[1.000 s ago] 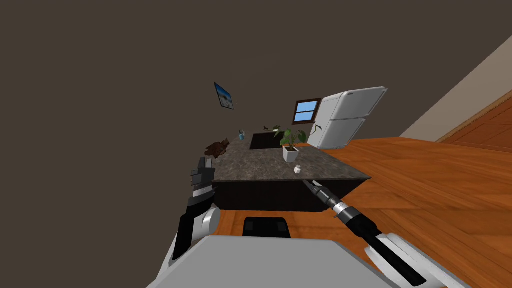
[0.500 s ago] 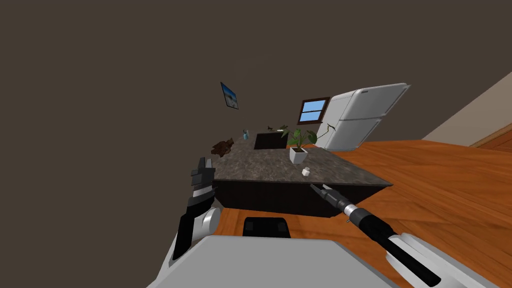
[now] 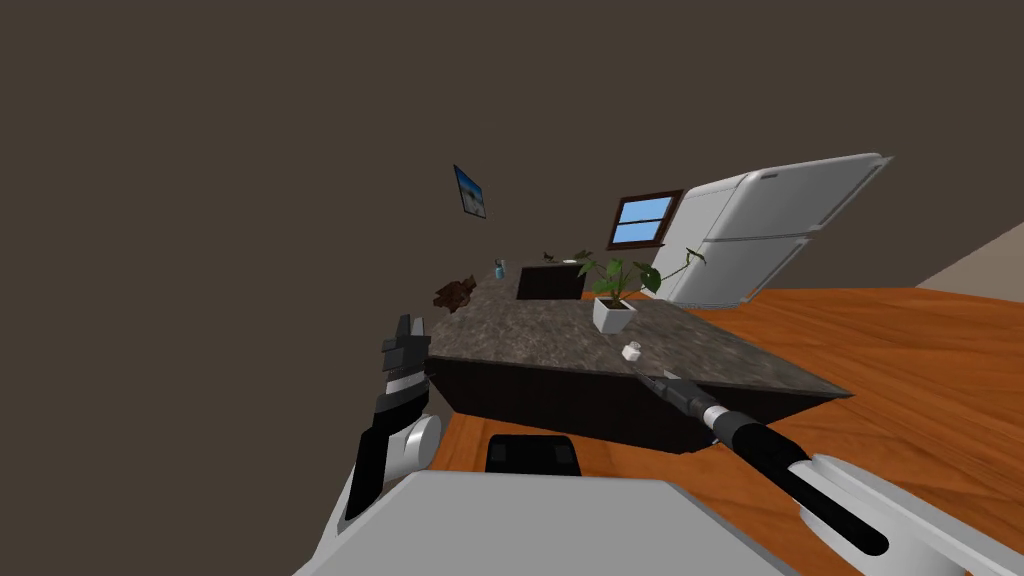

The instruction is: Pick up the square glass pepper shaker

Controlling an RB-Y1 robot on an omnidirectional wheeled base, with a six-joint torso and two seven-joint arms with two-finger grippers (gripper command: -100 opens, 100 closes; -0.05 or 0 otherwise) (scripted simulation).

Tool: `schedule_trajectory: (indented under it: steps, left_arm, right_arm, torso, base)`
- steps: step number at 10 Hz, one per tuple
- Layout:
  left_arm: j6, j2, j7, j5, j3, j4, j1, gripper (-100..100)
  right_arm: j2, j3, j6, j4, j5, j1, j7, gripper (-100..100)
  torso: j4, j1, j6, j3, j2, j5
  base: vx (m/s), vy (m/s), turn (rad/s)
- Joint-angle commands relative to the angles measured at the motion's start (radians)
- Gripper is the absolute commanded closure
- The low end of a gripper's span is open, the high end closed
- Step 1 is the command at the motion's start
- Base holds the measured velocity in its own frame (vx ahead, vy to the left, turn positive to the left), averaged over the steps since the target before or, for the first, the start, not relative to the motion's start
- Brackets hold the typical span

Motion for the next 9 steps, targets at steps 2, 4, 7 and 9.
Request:
schedule_trajectory:
  steps: [2, 4, 7, 9]
  left_arm:
    - [0.000, 0.000, 0.000, 0.000, 0.000, 0.000, 0.000, 0]
    - [0.000, 0.000, 0.000, 0.000, 0.000, 0.000, 0.000, 0]
    - [0.000, 0.000, 0.000, 0.000, 0.000, 0.000, 0.000, 0]
    - [0.000, 0.000, 0.000, 0.000, 0.000, 0.000, 0.000, 0]
  right_arm:
    - [-0.044, 0.007, 0.054, 0.038, 0.022, -0.013, 0.010, -100]
    - [-0.075, 0.014, 0.090, 0.063, 0.032, -0.026, 0.013, -100]
    - [-0.122, 0.028, 0.149, 0.102, 0.047, -0.052, 0.015, -100]
    - [-0.114, 0.024, 0.141, 0.091, 0.044, -0.044, 0.015, 0]
  torso:
    - [0.000, -0.001, 0.000, 0.000, 0.000, 0.000]
    - [0.000, -0.001, 0.000, 0.000, 0.000, 0.000]
    - [0.000, -0.002, 0.000, 0.000, 0.000, 0.000]
    - [0.000, -0.003, 0.001, 0.001, 0.002, -0.001]
  base:
    - [0.054, 0.049, 0.105]
    - [0.047, 0.045, 0.097]
    - [0.061, 0.033, 0.103]
    - [0.009, 0.008, -0.001]
